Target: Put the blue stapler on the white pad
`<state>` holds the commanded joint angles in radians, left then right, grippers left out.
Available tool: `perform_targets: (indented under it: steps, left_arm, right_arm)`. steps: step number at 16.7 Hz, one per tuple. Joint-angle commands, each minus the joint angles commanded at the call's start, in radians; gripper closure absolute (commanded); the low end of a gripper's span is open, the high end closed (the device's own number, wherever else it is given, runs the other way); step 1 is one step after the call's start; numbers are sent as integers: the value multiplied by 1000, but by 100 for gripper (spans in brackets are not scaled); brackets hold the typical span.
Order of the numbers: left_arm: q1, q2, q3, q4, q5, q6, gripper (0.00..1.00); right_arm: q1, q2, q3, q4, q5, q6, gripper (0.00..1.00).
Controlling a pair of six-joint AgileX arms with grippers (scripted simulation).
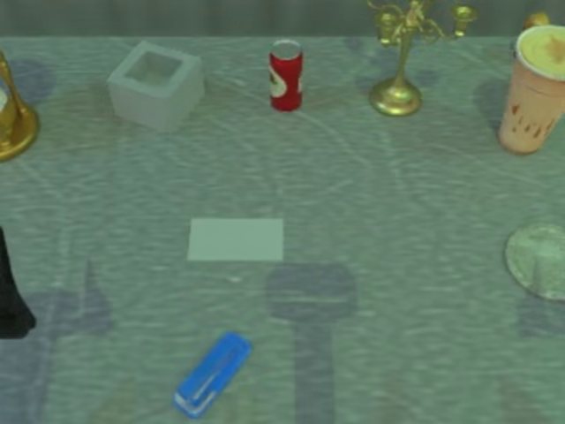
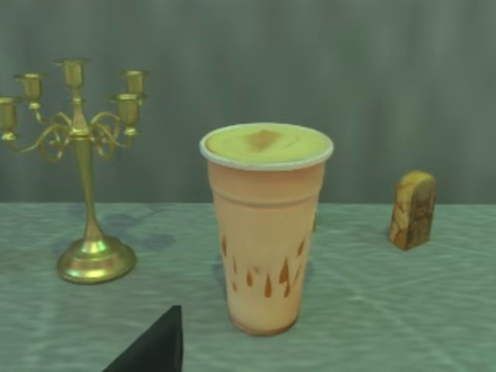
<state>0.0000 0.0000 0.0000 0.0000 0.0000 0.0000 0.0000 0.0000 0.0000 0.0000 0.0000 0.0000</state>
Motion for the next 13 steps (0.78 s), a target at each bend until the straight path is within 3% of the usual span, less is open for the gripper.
perform_targets:
  steps: [6, 13]
  left_arm:
    - [-59, 106, 99, -86, 1, -10, 0]
    - [-295, 669, 498, -457, -5, -47, 0]
  right_arm:
    - [0, 0, 0, 0, 0, 0, 0]
    - [0, 0, 0, 0, 0, 0, 0]
